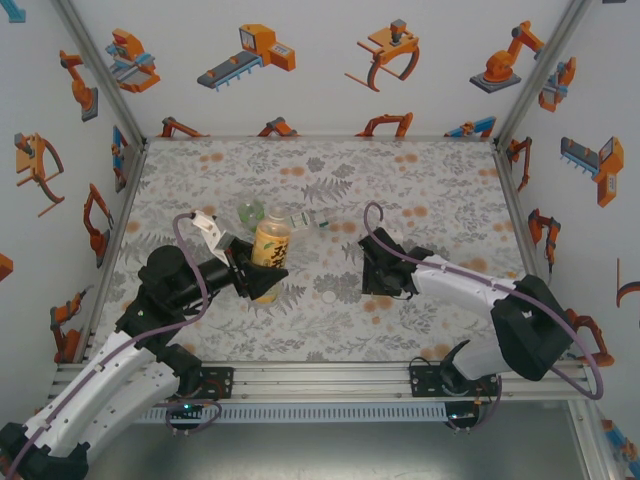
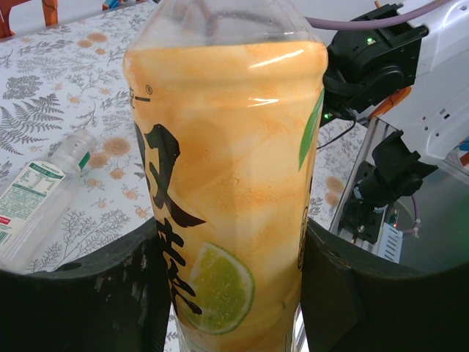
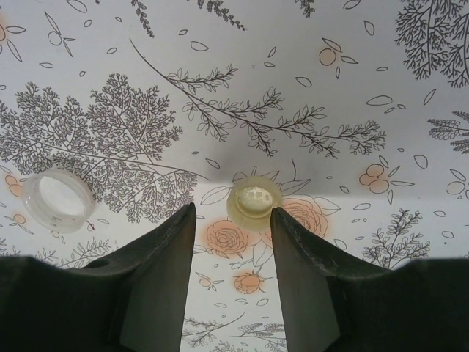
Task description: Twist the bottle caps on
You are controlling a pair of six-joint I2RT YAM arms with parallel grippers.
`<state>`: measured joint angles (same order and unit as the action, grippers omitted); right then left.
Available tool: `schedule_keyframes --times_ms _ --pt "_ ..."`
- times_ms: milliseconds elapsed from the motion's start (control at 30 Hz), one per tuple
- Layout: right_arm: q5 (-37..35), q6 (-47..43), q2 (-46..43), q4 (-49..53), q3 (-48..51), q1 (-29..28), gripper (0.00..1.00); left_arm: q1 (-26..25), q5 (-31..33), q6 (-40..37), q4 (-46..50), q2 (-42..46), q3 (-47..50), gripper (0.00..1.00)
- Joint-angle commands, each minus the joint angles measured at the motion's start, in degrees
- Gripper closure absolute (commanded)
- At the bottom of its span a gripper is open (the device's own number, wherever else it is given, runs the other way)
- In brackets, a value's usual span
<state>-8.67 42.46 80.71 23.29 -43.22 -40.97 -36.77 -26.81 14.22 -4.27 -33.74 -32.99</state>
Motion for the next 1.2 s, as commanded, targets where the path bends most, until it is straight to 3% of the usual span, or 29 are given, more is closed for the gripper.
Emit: schedule_keyframes --times_ms 0,1167 --pt "-1.27 -0.16 0.94 1.19 -0.99 -0.25 0.55 -0.37 -0.09 0.81 -1.08 0.49 -1.94 0.96" --pt "0.01 0.38 2.92 0.03 1.07 0.97 0.57 -0.39 0.19 1.24 -0.74 1.14 -1.64 0.95"
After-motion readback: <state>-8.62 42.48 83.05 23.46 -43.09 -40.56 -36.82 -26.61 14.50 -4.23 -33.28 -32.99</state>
